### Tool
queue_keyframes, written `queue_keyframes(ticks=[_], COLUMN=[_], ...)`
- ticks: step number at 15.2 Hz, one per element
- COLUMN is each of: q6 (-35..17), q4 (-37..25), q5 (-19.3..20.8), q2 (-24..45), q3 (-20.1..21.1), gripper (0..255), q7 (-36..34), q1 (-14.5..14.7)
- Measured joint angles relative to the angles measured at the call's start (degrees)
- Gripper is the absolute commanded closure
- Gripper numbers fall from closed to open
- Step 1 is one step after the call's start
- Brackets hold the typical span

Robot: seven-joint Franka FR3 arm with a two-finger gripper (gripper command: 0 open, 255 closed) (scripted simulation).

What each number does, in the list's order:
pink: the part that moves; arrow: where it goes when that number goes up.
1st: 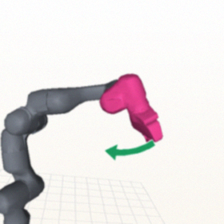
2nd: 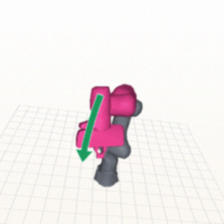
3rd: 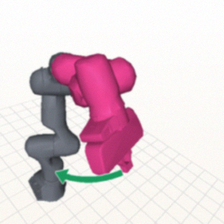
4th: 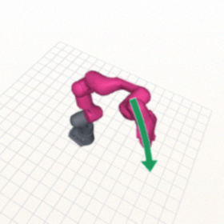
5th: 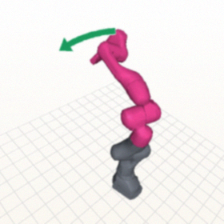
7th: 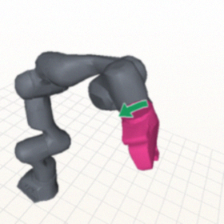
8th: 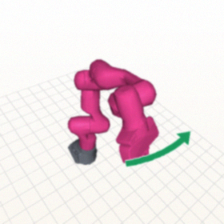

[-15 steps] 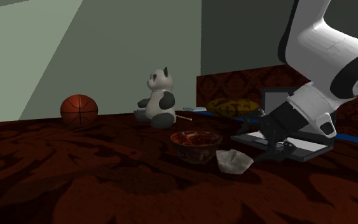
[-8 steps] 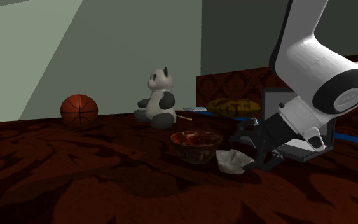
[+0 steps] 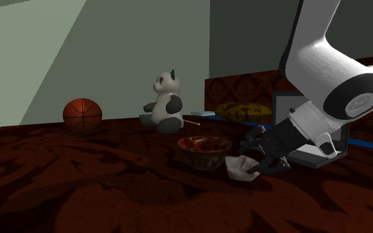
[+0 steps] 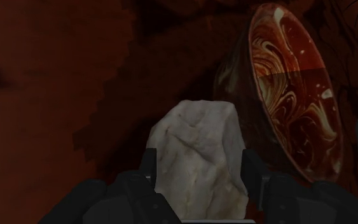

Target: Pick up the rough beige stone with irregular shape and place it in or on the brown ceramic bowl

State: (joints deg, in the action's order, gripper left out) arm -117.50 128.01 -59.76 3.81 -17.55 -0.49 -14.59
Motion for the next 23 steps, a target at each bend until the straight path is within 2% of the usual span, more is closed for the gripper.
queue_keyframes(ticks=[10, 23], q6=[0.1, 3.8], q4=[-0.1, -2.6], q5=[0.2, 5.2], q2=[-0.2, -5.8], q3=[-0.1, -0.3], gripper=[255, 255], q7=[-0.3, -8.1], q1=[0.0, -0.1])
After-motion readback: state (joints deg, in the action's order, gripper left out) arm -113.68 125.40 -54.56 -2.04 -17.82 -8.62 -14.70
